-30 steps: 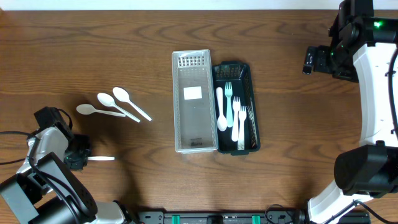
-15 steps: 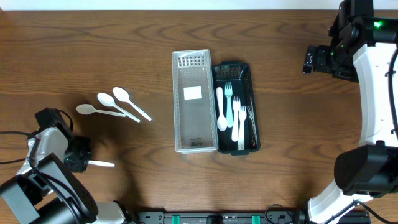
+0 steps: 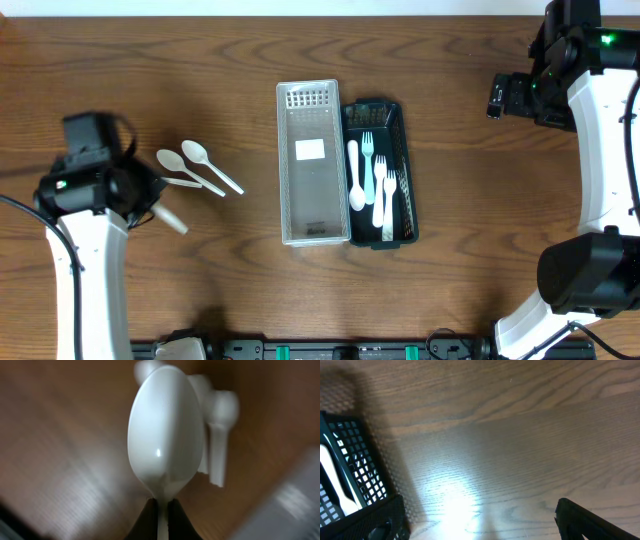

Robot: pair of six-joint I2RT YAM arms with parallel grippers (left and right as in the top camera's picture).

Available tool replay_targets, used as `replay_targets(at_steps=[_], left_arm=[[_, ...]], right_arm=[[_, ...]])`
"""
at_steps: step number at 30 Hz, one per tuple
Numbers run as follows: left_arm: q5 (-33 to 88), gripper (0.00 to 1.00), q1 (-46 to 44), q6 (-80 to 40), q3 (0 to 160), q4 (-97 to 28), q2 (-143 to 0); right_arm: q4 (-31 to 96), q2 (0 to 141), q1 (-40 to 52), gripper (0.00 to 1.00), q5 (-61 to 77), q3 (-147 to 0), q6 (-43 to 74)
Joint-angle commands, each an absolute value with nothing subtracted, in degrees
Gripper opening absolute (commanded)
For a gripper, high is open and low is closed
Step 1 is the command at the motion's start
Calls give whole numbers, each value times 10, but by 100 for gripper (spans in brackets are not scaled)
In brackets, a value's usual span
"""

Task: Pack container
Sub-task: 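Carry the spoon into the clear basket and release it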

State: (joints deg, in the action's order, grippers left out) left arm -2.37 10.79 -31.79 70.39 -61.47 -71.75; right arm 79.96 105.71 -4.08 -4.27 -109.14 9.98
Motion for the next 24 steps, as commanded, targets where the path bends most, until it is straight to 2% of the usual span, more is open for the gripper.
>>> replay_targets(at_steps=[1, 8, 12, 16, 24], left_arm=[[-22, 6, 11, -269, 783, -635, -712], [-22, 6, -187, -224, 840, -572, -752], [-22, 6, -259, -170, 840, -531, -806], [-22, 6, -300, -108, 840, -507, -888], [-19, 6, -303, -108, 840, -504, -1004]], right_arm=[[802, 1057, -37, 99, -41, -1089, 91], [807, 1057, -37, 99, -40, -1089, 91], [808, 1057, -37, 99, -40, -1089, 91], [808, 1057, -37, 99, -40, -1089, 91], [810, 1057, -37, 99, -40, -1089, 91]])
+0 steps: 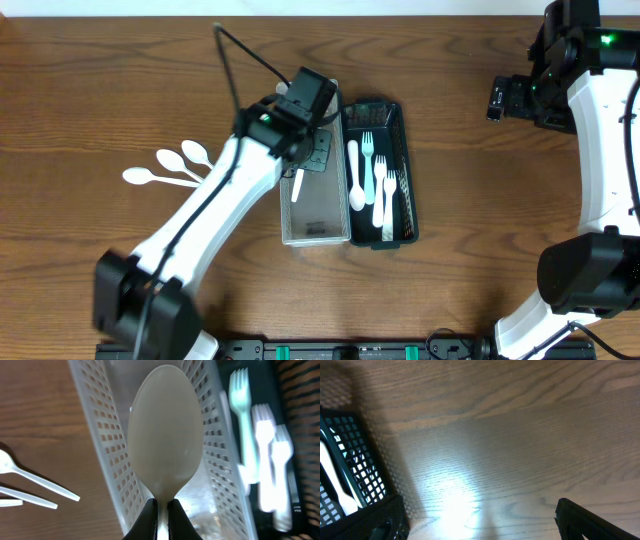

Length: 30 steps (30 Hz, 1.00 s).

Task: Pack container
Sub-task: 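Carry the spoon into the clear basket and release it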

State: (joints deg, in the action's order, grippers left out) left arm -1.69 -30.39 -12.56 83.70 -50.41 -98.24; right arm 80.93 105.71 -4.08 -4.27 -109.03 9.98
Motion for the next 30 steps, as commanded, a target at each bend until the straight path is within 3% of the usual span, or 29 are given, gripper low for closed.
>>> replay_targets(at_steps=[1, 5, 7, 10, 12, 18, 23, 30], left_arm=[[-19, 6, -303, -108, 840, -504, -1014], [-19, 7, -303, -108, 840, -504, -1040], [-19, 16, -303, -108, 840, -504, -1042], [-19, 47, -303, -107, 840, -502, -1040], [-19, 61, -303, -107, 840, -502, -1040], [-30, 62, -302, -108, 841, -504, -1002], [-109, 64, -278, -135, 843, -504, -894], [-125, 67, -91, -249, 843, -513, -757]], right_arm=[[810, 1057, -37, 99, -40, -1089, 91], [811, 1057, -37, 99, -40, -1089, 91], [811, 1057, -37, 99, -40, -1089, 91], [814, 1057, -37, 99, -40, -1089, 91], [817, 1057, -37, 99, -41, -1089, 91], [818, 1057, -37, 99, -41, -1089, 84], [819, 1057, -37, 99, -41, -1089, 80], [835, 1057, -37, 99, -41, -1089, 74]])
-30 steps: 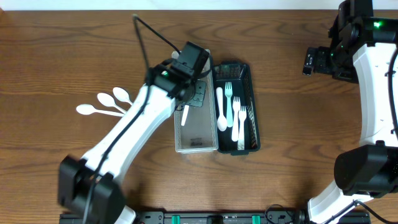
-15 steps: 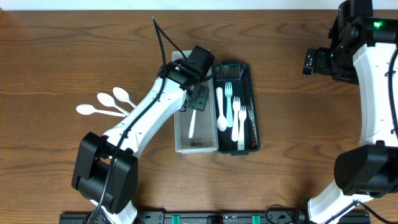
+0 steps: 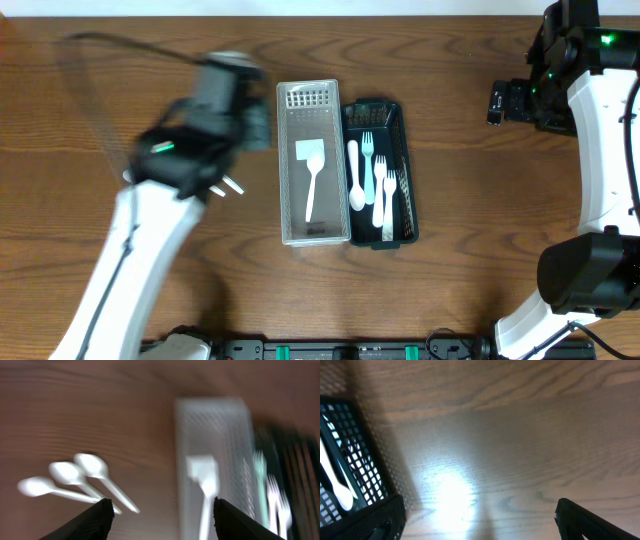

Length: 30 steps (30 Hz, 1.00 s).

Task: Pack container
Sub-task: 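Carry the spoon into the clear basket and release it, then move the left gripper back and grasp another white spoon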

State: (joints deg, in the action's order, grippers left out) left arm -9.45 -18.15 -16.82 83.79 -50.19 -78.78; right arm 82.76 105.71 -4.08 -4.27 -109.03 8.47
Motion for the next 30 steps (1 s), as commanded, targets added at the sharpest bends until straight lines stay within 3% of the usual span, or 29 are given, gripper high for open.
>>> replay_targets(at_steps=[1, 5, 10, 21, 30], left_arm=[[-125, 67, -58, -274, 843, -520, -754], [-125, 71, 65, -382, 833, -552, -774], [-125, 81, 138, -451, 804, -554, -838], [-60, 83, 180, -518, 799, -538, -1051], [-60, 83, 182, -518, 799, -512, -1125]], right_arm=[[837, 1057, -37, 99, -41, -1089, 74], [840, 1057, -37, 99, -41, -1089, 74], [837, 1057, -37, 99, -41, -1089, 76], [839, 1057, -37, 99, -41, -1089, 76], [846, 1057, -37, 99, -41, -1089, 76]])
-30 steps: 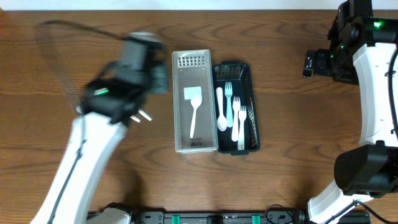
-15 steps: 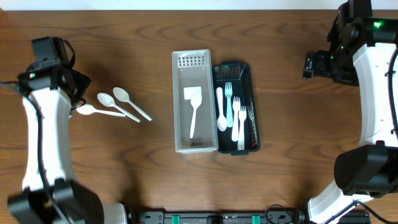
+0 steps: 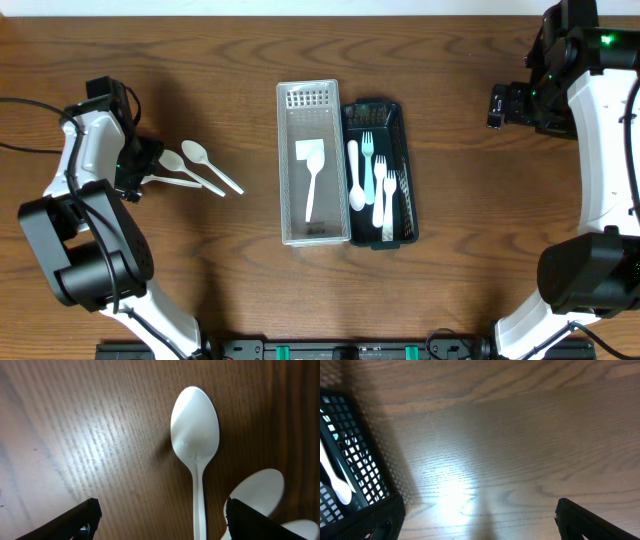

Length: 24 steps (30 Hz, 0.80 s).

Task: Pack container
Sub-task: 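Move the left gripper back and grasp another white spoon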

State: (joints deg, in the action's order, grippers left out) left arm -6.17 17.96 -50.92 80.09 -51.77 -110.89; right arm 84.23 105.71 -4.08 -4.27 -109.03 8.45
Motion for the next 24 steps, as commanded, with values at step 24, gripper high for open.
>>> replay_targets(at_steps=[24], left_arm=[[-60, 83, 182, -513, 799, -470, -1193]], right_arm=[[867, 1057, -37, 99, -41, -1089, 77]])
